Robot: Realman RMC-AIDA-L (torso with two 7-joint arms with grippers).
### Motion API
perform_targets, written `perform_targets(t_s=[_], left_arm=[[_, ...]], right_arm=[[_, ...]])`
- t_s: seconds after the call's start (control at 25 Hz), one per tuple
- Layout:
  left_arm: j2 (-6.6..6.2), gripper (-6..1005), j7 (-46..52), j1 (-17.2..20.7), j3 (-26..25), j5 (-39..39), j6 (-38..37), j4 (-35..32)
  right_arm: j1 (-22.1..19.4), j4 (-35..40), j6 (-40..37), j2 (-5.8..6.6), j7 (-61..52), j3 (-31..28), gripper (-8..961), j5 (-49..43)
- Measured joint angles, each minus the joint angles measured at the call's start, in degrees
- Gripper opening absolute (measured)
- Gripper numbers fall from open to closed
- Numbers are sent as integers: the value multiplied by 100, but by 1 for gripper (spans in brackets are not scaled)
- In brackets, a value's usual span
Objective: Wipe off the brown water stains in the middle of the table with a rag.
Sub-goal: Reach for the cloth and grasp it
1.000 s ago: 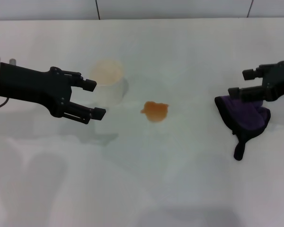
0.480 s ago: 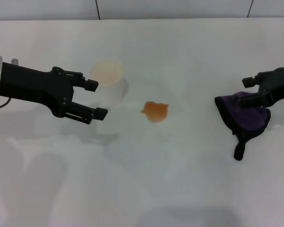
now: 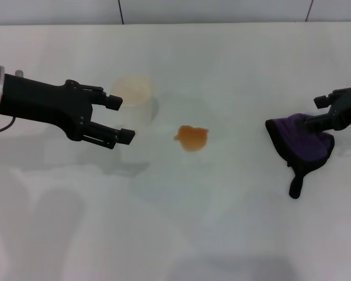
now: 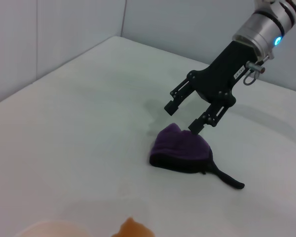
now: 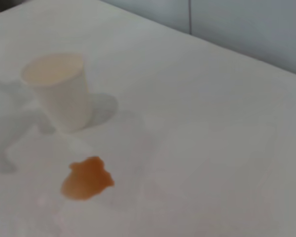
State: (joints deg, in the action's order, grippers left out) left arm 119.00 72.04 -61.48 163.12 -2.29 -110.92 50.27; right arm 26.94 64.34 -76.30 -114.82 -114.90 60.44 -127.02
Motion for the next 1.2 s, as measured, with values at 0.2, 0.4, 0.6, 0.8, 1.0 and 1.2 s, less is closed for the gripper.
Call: perform_targets(t_s=[0.2, 0.4, 0.6, 0.8, 1.0, 1.2], left_arm=[[-7, 885, 70, -15, 0, 10, 52, -83], [-18, 885, 87, -23, 0, 10, 134, -187], [-18, 885, 93, -41, 0, 8, 170, -224], [-18, 885, 99, -48, 0, -13, 198, -270], [-18, 885, 100, -48, 0, -12, 210, -280], [-18, 885, 100, -55, 0, 2, 235, -281]], right_arm=[[48, -111, -38, 40, -118, -14, 771, -27], [58, -189, -42, 10, -136, -3, 767, -49], [129, -443, 83, 3, -133, 26, 767, -79], [149, -505, 140, -5, -105, 40, 767, -90], [157, -509, 142, -7, -103, 42, 766, -95], [150, -563, 151, -9, -110, 40, 766, -95]])
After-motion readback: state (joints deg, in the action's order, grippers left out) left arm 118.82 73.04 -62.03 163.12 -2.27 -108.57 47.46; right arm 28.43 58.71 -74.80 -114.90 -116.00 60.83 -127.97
